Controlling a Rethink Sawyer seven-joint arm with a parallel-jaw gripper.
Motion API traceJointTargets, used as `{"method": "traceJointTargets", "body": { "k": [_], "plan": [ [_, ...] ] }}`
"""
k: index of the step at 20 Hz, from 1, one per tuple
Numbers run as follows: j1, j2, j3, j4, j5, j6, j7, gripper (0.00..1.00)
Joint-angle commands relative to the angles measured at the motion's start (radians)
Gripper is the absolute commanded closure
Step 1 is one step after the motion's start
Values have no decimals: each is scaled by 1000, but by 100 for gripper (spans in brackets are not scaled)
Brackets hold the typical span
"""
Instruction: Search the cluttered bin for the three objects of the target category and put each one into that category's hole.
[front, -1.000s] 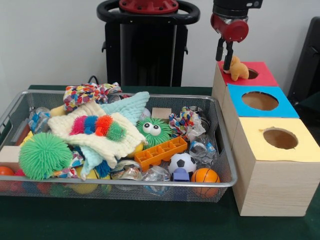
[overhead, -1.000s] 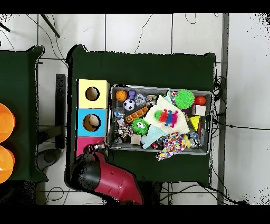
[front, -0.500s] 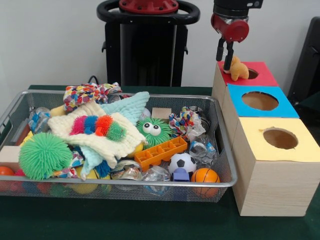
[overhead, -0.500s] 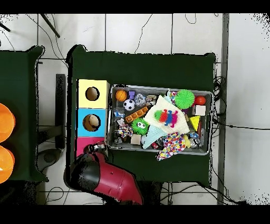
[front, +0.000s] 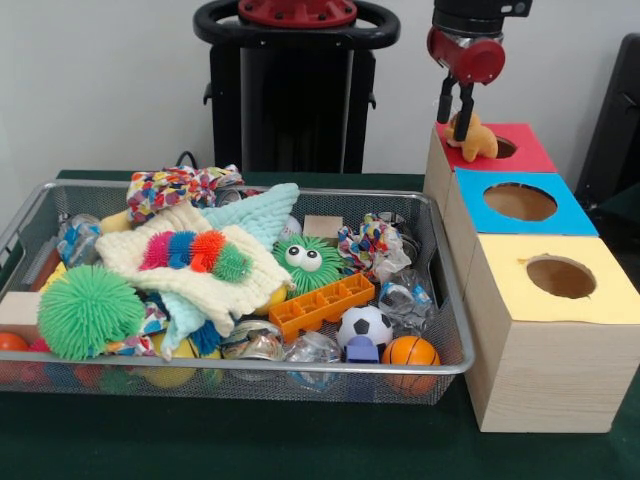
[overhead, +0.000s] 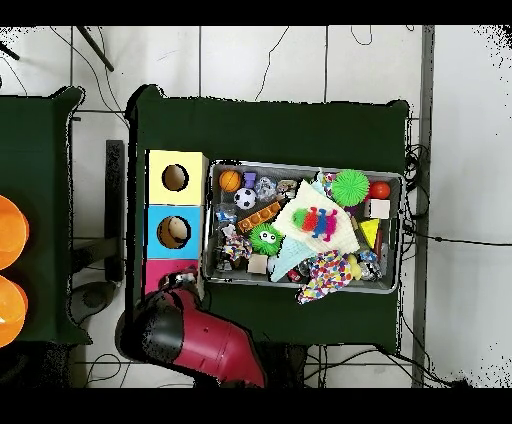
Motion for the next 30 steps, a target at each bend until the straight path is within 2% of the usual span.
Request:
{"method": "traceJointTargets", "body": {
  "k": [1, 30],
  "plan": [
    [14, 28, 75, 47, 18, -78, 147, 0],
    [44, 52, 94, 53, 45, -132, 181, 0]
  ]
}}
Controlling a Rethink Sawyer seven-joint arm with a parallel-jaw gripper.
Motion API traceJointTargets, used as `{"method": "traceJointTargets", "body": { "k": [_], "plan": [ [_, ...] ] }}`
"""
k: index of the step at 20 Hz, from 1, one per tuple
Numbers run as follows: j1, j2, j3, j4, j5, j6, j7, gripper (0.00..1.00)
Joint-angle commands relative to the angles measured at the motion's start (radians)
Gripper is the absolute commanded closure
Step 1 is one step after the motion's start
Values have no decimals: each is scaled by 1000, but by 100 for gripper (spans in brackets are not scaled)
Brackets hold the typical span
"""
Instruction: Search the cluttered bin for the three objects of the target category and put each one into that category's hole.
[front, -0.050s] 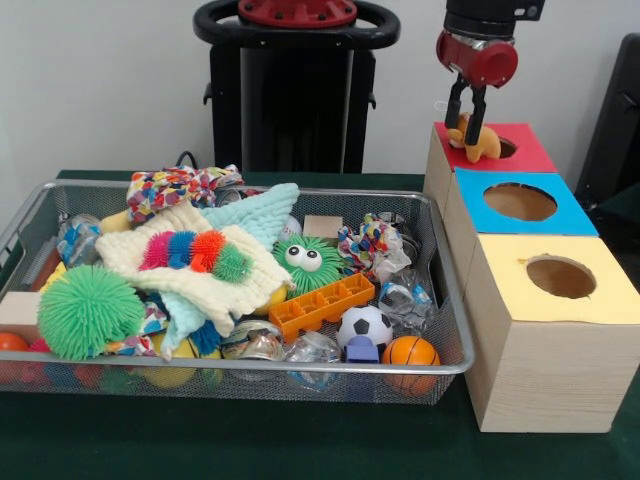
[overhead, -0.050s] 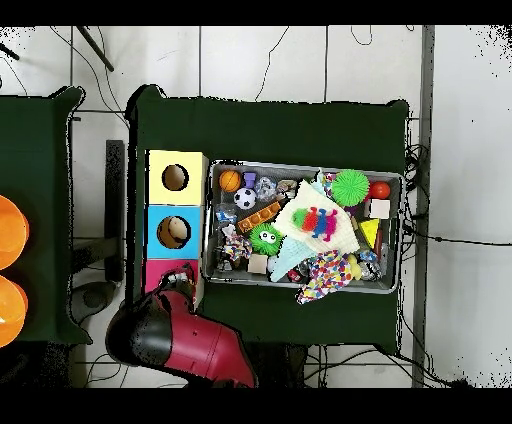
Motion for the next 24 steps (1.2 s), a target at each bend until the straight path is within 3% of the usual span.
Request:
{"method": "traceJointTargets", "body": {
  "k": [1, 24],
  "plan": [
    [12, 38, 91, 51, 46, -69, 183, 0],
    [32, 37, 90, 47, 72, -57, 191, 0]
  ]
}}
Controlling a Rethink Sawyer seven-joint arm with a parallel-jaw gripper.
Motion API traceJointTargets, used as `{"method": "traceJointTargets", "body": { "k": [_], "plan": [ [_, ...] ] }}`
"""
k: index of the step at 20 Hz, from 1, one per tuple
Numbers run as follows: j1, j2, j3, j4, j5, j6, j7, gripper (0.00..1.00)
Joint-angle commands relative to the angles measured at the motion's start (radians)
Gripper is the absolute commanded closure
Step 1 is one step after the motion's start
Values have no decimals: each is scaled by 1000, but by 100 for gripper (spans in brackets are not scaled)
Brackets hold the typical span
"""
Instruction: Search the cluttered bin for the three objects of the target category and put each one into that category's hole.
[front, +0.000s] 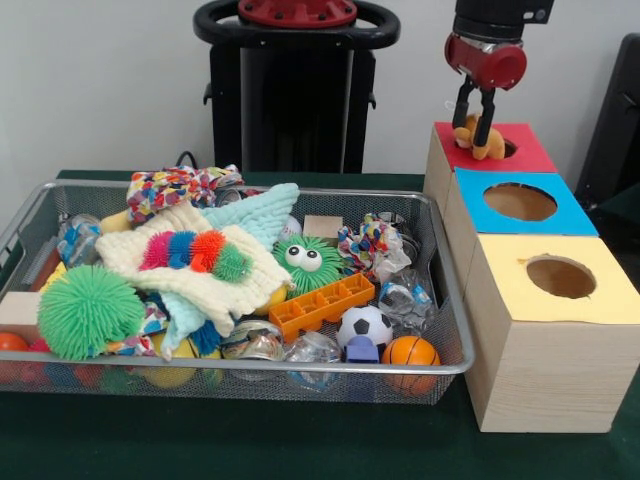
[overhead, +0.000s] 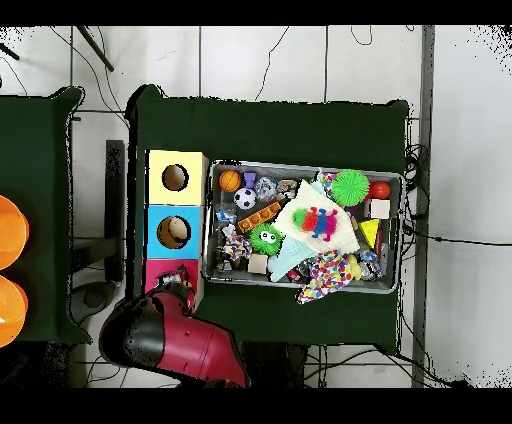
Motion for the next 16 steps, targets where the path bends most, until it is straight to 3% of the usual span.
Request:
{"method": "traceJointTargets", "body": {
  "k": [1, 16],
  "plan": [
    [4, 28, 90, 47, 55, -55, 190, 0],
    [28, 34, 90, 38, 83, -53, 201, 0]
  ]
}}
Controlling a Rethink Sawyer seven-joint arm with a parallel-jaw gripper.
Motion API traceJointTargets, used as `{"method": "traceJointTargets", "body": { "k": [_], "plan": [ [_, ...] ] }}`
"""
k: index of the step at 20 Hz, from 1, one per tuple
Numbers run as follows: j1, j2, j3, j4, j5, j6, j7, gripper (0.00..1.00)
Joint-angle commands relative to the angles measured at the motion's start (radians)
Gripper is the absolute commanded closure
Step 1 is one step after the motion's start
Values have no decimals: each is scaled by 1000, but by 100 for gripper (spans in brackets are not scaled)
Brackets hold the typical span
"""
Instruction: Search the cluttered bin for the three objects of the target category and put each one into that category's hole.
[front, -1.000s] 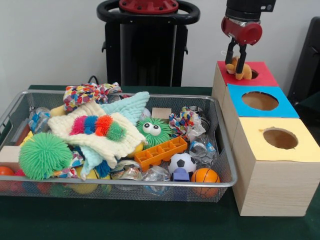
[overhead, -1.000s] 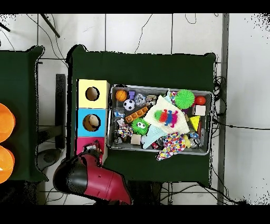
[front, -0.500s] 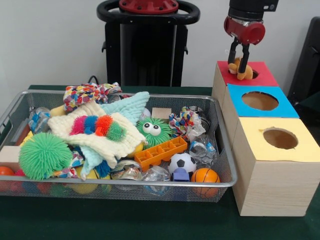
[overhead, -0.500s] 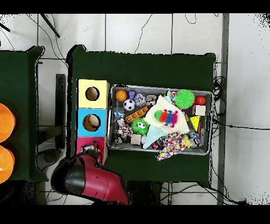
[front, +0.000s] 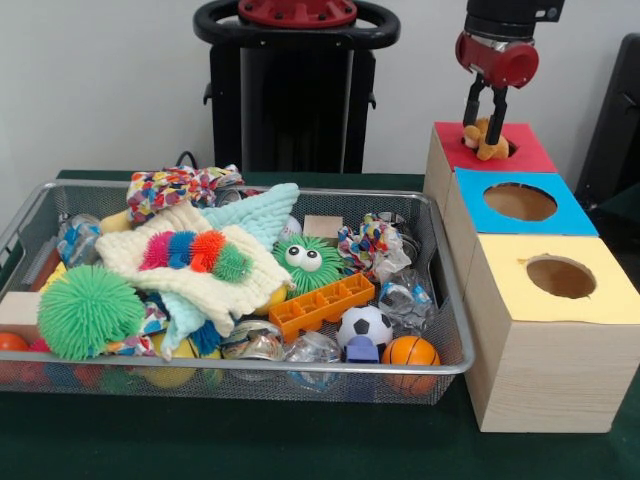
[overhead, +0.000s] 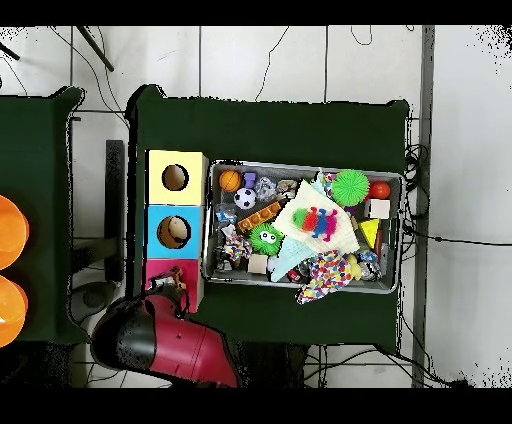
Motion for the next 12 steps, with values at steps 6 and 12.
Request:
{"method": "traceJointTargets", "body": {
  "k": [6, 12],
  "plan": [
    [-4, 33, 93, 41, 67, -59, 196, 0],
    [-2, 34, 89, 39, 68, -57, 191, 0]
  ]
}}
